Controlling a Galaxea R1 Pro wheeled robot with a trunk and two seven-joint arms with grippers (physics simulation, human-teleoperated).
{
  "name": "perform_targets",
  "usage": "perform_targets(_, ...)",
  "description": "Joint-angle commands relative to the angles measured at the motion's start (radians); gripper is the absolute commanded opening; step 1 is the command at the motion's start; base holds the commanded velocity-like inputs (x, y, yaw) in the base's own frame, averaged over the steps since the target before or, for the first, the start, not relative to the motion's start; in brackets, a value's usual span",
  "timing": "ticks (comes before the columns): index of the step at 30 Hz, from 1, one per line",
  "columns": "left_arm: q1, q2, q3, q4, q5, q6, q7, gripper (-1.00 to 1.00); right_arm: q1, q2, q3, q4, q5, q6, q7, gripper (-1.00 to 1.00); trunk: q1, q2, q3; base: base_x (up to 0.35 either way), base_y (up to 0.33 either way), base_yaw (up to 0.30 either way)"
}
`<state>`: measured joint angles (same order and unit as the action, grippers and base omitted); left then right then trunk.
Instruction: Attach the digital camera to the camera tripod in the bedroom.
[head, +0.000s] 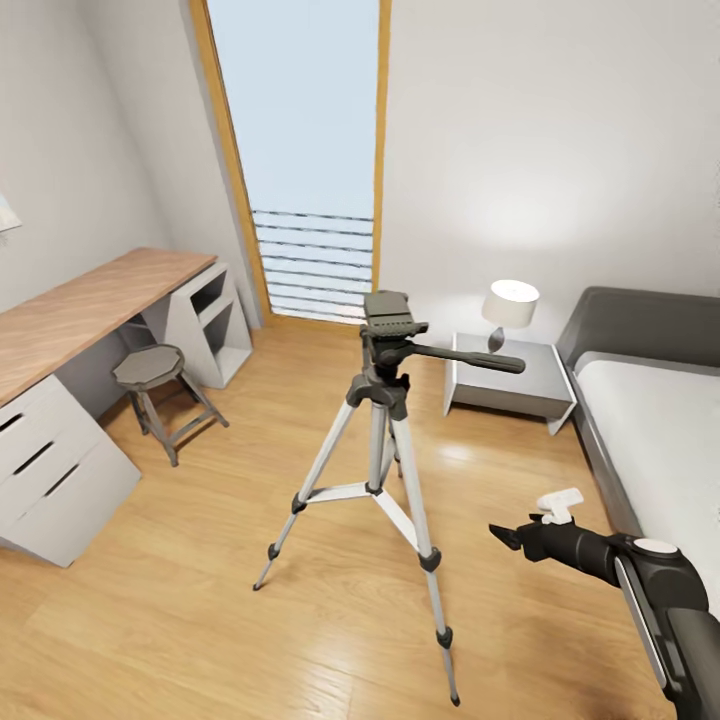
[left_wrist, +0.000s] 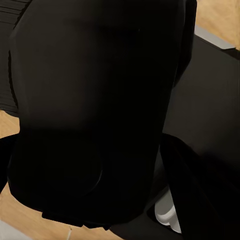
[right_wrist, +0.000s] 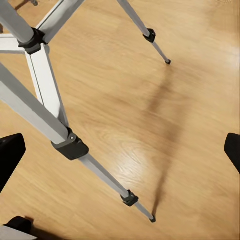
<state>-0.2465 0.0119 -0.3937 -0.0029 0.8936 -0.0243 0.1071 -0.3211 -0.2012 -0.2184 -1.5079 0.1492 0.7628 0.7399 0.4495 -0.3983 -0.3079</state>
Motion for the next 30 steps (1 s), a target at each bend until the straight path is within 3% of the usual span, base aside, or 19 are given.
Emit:
perform_targets(1, 0.0, 0.0, -0.008, 0.0, 0.007, -0.002, 0.002, -1.0, -0.001, 0.0, -0.001, -0.003, 0.011, 0.003, 0.01, 1.0, 0.001, -0.002, -0.001, 0.0, 0.0, -0.046)
perform_targets(9, 0.0, 0.0, -0.008, 0.0, 0.007, -0.002, 0.002, -1.0, -0.001, 0.016, 0.001, -0.008, 0.011, -0.008, 0.011, 1.0, 0.001, -0.002, -0.001, 0.0, 0.0, -0.015)
perform_targets(22, 0.0, 0.0, -0.008, 0.0, 0.007, -0.002, 0.002, -1.0, 0.002, 0.114, 0.013, -0.008, 0.01, -0.036, 0.015, 1.0, 0.001, -0.002, 0.0, 0.0, 0.0, -0.001)
perform_targets(23, 0.0, 0.0, -0.008, 0.0, 0.007, -0.002, 0.002, -1.0, 0.003, 0.134, 0.023, -0.009, 0.009, -0.034, 0.015, 1.0, 0.001, -0.002, 0.0, 0.0, 0.0, 0.0)
perform_targets(27, 0.0, 0.0, -0.008, 0.0, 0.007, -0.002, 0.002, -1.0, 0.001, 0.171, 0.037, -0.009, 0.009, -0.027, 0.016, 1.0, 0.001, -0.002, 0.0, 0.0, 0.0, 0.0)
perform_targets(30, 0.0, 0.0, -0.008, 0.0, 0.006, -0.002, 0.002, -1.0, -0.003, 0.205, 0.045, -0.019, 0.004, 0.019, 0.017, 1.0, 0.001, -0.002, 0.0, 0.0, 0.0, 0.0)
